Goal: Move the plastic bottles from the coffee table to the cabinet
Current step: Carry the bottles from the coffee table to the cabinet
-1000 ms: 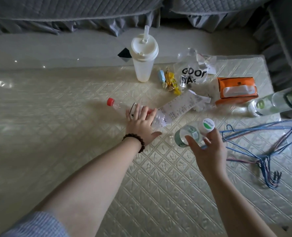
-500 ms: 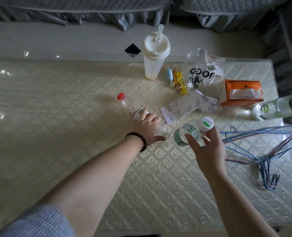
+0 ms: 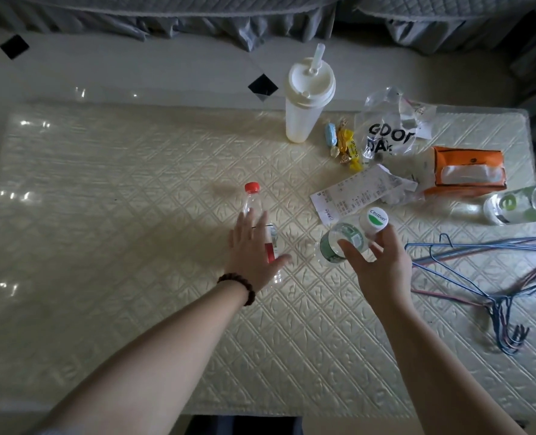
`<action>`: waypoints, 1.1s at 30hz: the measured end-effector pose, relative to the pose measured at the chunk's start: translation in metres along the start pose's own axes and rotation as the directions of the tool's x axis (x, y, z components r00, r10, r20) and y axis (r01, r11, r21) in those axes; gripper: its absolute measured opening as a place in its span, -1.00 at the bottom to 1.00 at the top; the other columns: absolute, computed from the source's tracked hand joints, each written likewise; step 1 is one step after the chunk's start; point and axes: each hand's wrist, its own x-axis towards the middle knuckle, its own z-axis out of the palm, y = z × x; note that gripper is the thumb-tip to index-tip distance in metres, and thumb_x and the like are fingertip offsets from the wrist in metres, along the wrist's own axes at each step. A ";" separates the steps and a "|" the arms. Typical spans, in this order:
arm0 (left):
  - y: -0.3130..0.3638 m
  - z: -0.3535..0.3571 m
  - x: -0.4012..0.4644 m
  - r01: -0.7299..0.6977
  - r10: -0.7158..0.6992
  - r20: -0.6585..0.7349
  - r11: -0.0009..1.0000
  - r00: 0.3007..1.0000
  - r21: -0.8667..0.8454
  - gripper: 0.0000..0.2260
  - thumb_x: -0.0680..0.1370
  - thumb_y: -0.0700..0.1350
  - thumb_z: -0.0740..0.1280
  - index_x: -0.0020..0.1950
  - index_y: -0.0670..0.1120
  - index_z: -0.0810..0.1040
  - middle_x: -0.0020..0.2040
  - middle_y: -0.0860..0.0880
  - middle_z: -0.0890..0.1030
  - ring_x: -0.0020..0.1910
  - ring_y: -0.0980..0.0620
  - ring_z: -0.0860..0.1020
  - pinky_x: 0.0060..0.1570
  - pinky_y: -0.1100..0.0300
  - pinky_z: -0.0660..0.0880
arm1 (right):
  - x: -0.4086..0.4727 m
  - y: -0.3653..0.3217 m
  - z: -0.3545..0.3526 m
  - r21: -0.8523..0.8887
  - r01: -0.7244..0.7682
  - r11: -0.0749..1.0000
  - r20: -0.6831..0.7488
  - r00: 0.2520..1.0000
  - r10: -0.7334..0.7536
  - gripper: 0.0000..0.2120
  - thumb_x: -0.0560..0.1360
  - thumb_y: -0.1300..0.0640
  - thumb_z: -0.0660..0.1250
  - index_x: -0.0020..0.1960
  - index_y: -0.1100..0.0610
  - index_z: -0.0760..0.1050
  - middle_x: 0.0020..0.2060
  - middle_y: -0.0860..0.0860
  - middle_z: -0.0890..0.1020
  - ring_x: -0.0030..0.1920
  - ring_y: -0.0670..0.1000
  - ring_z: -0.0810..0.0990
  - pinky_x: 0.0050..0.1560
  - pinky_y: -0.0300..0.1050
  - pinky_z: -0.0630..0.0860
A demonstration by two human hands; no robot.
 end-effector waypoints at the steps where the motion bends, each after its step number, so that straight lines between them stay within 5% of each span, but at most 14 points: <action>1: 0.004 0.000 0.005 0.147 -0.157 -0.059 0.978 0.986 -0.151 -0.01 0.34 0.41 0.28 0.57 -0.04 -0.06 0.57 -0.17 -0.01 0.54 -0.15 -0.06 0.47 -0.13 -0.01 | 0.002 0.000 0.002 -0.004 -0.001 1.000 0.004 1.000 0.001 -0.52 0.36 0.07 0.53 0.21 0.04 0.44 0.10 -0.06 0.62 0.09 -0.05 0.59 0.02 -0.20 0.46; 4: 0.011 0.005 0.025 0.506 -0.573 -0.050 0.758 0.818 -0.411 0.04 0.28 0.36 0.43 0.53 -0.09 0.00 0.47 -0.21 0.22 0.44 -0.21 0.24 0.35 -0.16 0.30 | 0.006 0.005 0.008 -0.031 0.006 0.999 0.009 1.000 -0.006 -0.52 0.35 0.04 0.53 0.20 0.02 0.44 0.09 -0.07 0.63 0.11 -0.01 0.61 0.10 -0.01 0.54; 7: 0.012 0.013 0.036 0.635 -0.686 0.032 0.653 0.726 -0.412 -0.08 0.19 0.37 0.45 0.33 -0.12 0.22 0.22 -0.14 0.48 0.13 -0.18 0.53 0.09 -0.11 0.51 | 0.008 0.008 0.012 -0.050 0.006 0.999 0.028 1.000 -0.005 -0.50 0.34 0.01 0.52 0.22 -0.01 0.43 0.09 -0.09 0.63 0.12 -0.02 0.61 0.13 0.08 0.55; 16: 0.020 -0.011 0.032 0.444 -0.520 0.014 0.716 0.854 -0.539 -0.56 0.33 0.06 0.49 0.08 -0.08 0.42 -0.09 0.02 0.59 -0.14 0.03 0.60 -0.18 0.18 0.49 | 0.004 -0.002 0.005 -0.060 0.000 0.998 0.033 0.999 0.002 -0.50 0.35 0.01 0.52 0.23 -0.04 0.42 0.09 -0.08 0.62 0.10 -0.03 0.60 0.11 0.03 0.54; 22: 0.063 -0.079 -0.007 0.340 -0.447 -0.049 0.744 0.893 -0.575 -0.64 0.40 -0.04 0.48 0.06 0.02 0.37 -0.31 0.18 0.51 -0.48 0.33 0.48 -0.50 0.47 0.31 | -0.015 -0.033 -0.015 -0.033 -0.016 0.999 -0.006 1.000 0.016 -0.53 0.34 -0.02 0.51 0.19 -0.04 0.43 0.07 -0.07 0.61 0.09 -0.01 0.60 0.07 0.05 0.56; 25: 0.083 -0.111 -0.030 0.292 -0.404 -0.074 0.762 0.912 -0.578 -0.62 0.41 -0.05 0.47 0.10 0.03 0.35 -0.27 0.18 0.49 -0.44 0.33 0.52 -0.51 0.47 0.33 | -0.033 -0.060 -0.030 -0.004 -0.009 1.000 -0.054 0.999 0.009 -0.53 0.34 0.00 0.51 0.19 -0.01 0.44 0.07 -0.05 0.62 0.07 0.01 0.61 0.05 0.05 0.57; 29: 0.104 -0.146 -0.060 0.225 -0.342 -0.101 0.786 0.934 -0.576 -0.49 0.35 0.05 0.51 0.22 0.04 0.37 -0.11 0.15 0.55 -0.13 0.11 0.57 -0.30 0.35 0.36 | -0.067 -0.088 -0.053 0.039 -0.002 0.999 -0.116 0.993 0.007 -0.51 0.34 0.02 0.52 0.21 -0.04 0.44 0.06 -0.04 0.60 0.02 0.03 0.62 0.02 0.06 0.58; 33: 0.119 -0.178 -0.094 0.117 -0.217 -0.126 0.834 0.968 -0.539 -0.46 0.36 0.02 0.52 0.25 0.02 0.37 -0.03 0.10 0.55 -0.11 0.10 0.52 -0.28 0.37 0.34 | -0.110 -0.102 -0.075 0.050 -0.043 0.998 -0.211 0.976 0.052 -0.57 0.33 -0.01 0.51 0.13 -0.04 0.45 0.01 -0.03 0.61 -0.02 0.06 0.63 -0.03 0.05 0.58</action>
